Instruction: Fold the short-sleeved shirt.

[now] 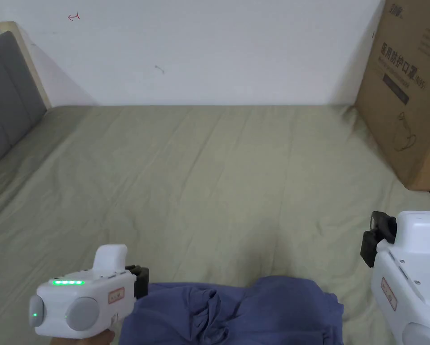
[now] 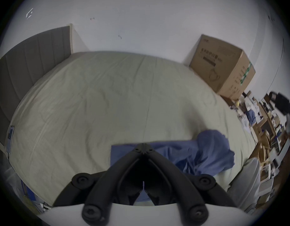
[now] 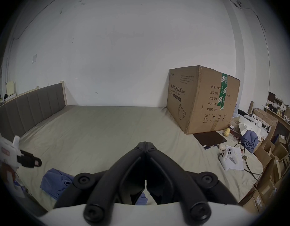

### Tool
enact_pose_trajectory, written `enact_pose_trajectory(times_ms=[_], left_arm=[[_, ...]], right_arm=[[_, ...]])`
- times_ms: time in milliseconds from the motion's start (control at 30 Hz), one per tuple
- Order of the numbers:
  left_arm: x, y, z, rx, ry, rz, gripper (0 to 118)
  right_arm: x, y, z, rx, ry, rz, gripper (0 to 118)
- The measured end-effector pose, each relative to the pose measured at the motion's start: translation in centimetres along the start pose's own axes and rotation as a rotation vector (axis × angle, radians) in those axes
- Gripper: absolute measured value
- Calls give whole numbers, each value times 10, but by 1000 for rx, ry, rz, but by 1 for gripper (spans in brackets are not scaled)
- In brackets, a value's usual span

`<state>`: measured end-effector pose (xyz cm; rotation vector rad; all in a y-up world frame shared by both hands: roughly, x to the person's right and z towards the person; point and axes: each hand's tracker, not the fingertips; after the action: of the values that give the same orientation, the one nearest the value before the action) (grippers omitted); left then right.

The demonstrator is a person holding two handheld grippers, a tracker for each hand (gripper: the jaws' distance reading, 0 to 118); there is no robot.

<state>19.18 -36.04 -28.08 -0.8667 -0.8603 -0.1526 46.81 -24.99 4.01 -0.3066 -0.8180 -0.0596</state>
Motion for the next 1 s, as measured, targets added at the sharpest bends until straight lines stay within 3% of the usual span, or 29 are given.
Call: enact_pose_trajectory(times_ms=[633,867,1000], left_arm=[[109,-59,-93,-242,-122,-211,0],[126,-60,-106,-253,-137,-224,0],[115,-48,-85,-193,-163,-154,0]], right_arm=[[18,-2,2,-6,-26,-2,0],[27,-7,4,-20,-44,-4,0],[27,-6,6,-21,-45,-7,0]])
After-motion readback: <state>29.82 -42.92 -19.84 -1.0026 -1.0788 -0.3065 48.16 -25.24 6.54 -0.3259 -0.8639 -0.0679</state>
